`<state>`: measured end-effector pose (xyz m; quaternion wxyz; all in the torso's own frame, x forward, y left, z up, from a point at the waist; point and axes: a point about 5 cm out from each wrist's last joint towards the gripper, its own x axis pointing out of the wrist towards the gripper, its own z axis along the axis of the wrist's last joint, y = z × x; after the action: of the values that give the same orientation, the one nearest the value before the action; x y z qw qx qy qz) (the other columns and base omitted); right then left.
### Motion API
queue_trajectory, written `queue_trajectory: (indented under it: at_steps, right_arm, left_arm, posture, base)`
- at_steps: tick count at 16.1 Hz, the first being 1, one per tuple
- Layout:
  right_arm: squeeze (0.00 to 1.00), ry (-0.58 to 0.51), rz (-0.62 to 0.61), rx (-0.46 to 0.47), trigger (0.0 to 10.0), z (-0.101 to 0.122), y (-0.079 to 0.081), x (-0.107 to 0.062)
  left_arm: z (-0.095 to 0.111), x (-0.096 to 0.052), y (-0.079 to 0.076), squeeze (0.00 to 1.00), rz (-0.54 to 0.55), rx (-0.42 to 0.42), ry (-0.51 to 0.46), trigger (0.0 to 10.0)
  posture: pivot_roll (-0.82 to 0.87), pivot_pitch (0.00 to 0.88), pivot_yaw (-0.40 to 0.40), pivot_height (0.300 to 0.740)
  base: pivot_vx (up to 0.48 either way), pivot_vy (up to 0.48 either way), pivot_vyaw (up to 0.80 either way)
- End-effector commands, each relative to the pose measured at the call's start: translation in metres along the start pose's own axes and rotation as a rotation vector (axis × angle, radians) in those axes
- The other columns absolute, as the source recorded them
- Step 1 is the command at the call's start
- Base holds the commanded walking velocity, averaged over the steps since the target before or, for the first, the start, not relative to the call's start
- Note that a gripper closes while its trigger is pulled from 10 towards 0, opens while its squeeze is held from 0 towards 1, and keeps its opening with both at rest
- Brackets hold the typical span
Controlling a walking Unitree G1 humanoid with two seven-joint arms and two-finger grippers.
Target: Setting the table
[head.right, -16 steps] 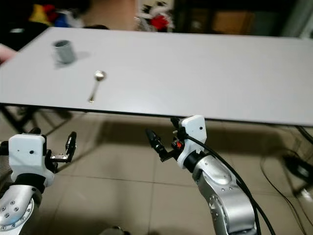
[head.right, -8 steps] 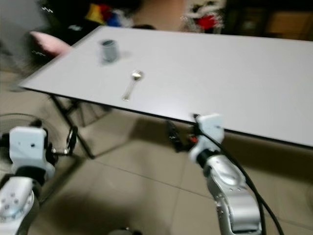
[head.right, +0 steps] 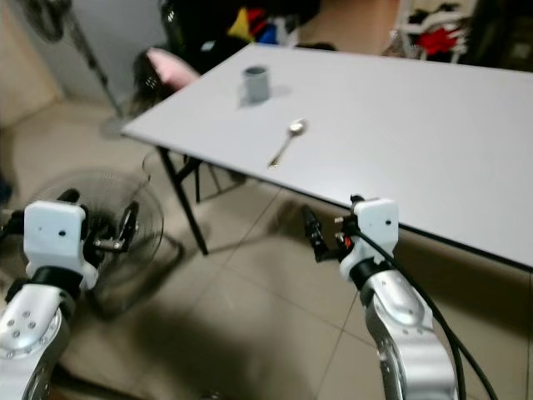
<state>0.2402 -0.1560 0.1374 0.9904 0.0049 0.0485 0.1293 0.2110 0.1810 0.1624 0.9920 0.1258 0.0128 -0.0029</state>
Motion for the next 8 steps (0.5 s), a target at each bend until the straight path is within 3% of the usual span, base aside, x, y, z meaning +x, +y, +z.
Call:
queue_trajectory:
  at_steps: [1, 5, 8]
  right_arm:
    - [1.00, -0.009, 0.044, 0.020, 10.0, 0.0024, 0.0080, 0.0037]
    - [1.00, -0.009, 0.066, 0.051, 10.0, 0.0021, 0.0134, 0.0089]
    - [1.00, -0.005, 0.081, 0.052, 10.0, 0.0014, 0.0151, 0.0101]
  left_arm:
    - [-0.0036, -0.0027, 0.0006, 0.00, 0.002, -0.008, 0.023, 10.0]
    - [-0.0045, -0.0067, 0.0013, 0.00, 0.019, -0.020, 0.031, 10.0]
    - [-0.0038, -0.0085, 0.0028, 0.00, 0.033, -0.023, 0.032, 10.0]
  posture:
    - [-0.06, 0.016, 0.111, 0.740]
    - [-0.05, 0.020, 0.094, 0.740]
    - [-0.04, 0.020, 0.084, 0.740]
  base:
    - [0.000, 0.000, 0.80]
    - [0.000, 0.000, 0.80]
    - [0.000, 0.309, 0.79]
